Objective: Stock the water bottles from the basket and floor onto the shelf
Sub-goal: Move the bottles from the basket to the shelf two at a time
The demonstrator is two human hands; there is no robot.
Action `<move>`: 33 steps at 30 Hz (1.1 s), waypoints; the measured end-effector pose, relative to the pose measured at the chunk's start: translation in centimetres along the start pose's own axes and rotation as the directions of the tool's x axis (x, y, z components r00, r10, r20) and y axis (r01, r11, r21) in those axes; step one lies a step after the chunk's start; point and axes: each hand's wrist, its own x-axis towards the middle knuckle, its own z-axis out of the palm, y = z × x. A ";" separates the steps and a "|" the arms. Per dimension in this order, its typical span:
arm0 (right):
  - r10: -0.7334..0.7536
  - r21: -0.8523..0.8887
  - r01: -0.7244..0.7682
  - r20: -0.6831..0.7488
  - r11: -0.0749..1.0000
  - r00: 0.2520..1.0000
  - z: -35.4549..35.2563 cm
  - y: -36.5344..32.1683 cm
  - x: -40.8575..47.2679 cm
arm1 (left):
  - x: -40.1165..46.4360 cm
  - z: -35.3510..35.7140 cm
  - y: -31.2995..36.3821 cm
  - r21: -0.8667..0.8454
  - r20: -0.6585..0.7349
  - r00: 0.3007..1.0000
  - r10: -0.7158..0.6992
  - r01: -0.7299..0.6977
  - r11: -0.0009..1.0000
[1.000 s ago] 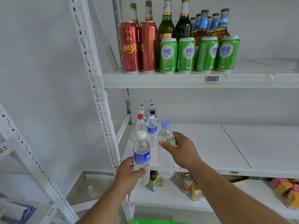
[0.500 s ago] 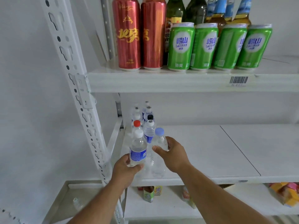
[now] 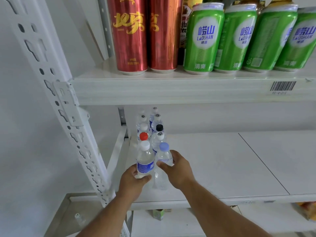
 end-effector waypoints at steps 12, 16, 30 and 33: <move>0.069 0.057 -0.072 0.050 0.996 0.996 1.4 2.3 0.4 | 2.0 0.8 -2.6 -0.016 0.027 1.000 -0.013 0.013 1.000; 0.095 0.026 -0.098 0.091 0.995 0.991 1.8 3.0 0.3 | 2.4 0.9 -3.0 0.013 0.044 0.999 -0.006 0.005 1.000; 0.104 0.091 -0.111 0.077 0.990 0.992 2.3 3.5 0.5 | 2.7 0.6 -3.8 0.061 0.073 0.997 -0.007 0.003 0.998; 0.119 0.085 -0.127 0.092 0.988 0.989 2.2 3.7 0.3 | 2.6 0.7 -3.7 0.071 0.070 0.998 -0.004 -0.001 0.997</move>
